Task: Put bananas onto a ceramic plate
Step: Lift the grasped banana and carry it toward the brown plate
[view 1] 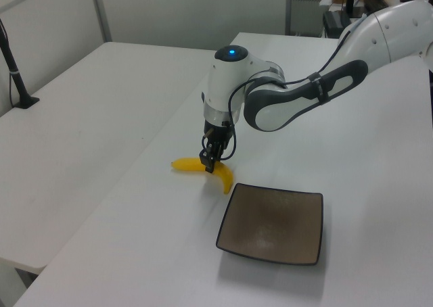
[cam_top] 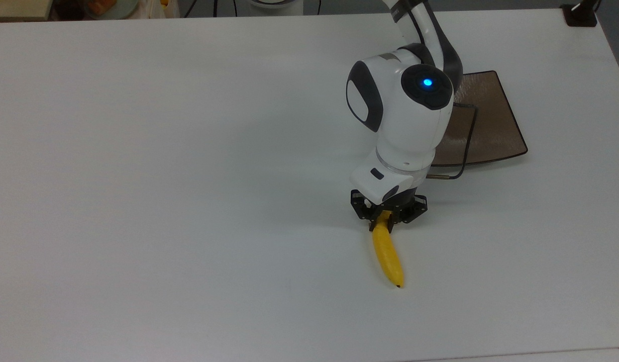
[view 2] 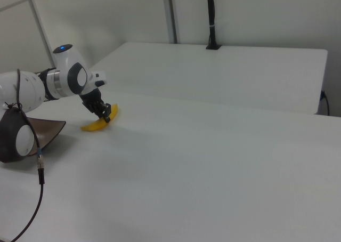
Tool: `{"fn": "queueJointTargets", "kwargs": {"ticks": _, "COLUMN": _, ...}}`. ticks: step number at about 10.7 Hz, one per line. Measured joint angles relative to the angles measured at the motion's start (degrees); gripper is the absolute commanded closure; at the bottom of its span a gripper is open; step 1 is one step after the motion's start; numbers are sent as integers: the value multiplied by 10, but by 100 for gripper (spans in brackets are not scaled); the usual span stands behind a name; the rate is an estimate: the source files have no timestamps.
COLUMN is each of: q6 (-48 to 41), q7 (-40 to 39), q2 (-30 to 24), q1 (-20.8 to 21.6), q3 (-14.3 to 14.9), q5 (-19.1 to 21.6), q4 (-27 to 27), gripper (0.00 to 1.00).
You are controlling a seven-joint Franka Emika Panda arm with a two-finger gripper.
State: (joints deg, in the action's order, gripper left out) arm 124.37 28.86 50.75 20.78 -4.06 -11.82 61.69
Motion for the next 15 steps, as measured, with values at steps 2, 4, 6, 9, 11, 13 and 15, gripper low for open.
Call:
{"fn": "queueJointTargets", "kwargs": {"ticks": 2, "q6": 0, "q7": -7, "q2": 0, "q1": 0, "q3": 0, "q5": 0, "q4": 0, "gripper": 100}}
{"fn": "queueJointTargets", "kwargs": {"ticks": 4, "q6": 0, "q7": -7, "q2": -3, "q1": 0, "q3": 0, "q5": 0, "q4": 0, "gripper": 100}}
{"fn": "queueJointTargets", "kwargs": {"ticks": 6, "q6": -1, "q7": -7, "q2": -29, "q1": 0, "q3": -1, "q5": 0, "q4": 3, "gripper": 100}}
{"fn": "queueJointTargets", "kwargs": {"ticks": 9, "q6": -43, "q7": -7, "q2": -128, "q1": 1, "q3": -6, "q5": 17, "q4": 42, "gripper": 100}}
{"fn": "queueJointTargets", "kwargs": {"ticks": 11, "q6": -117, "q7": -14, "q2": -195, "q1": -1, "q3": -6, "q5": 52, "q4": 68, "gripper": 100}}
{"fn": "queueJointTargets", "kwargs": {"ticks": 13, "q6": -182, "q7": -42, "q2": -246, "q1": -7, "q3": -6, "q5": 85, "q4": 91, "gripper": 100}}
{"fn": "queueJointTargets", "kwargs": {"ticks": 15, "q6": -213, "q7": -63, "q2": -305, "q1": -12, "q3": -6, "q5": 112, "q4": 137, "gripper": 100}}
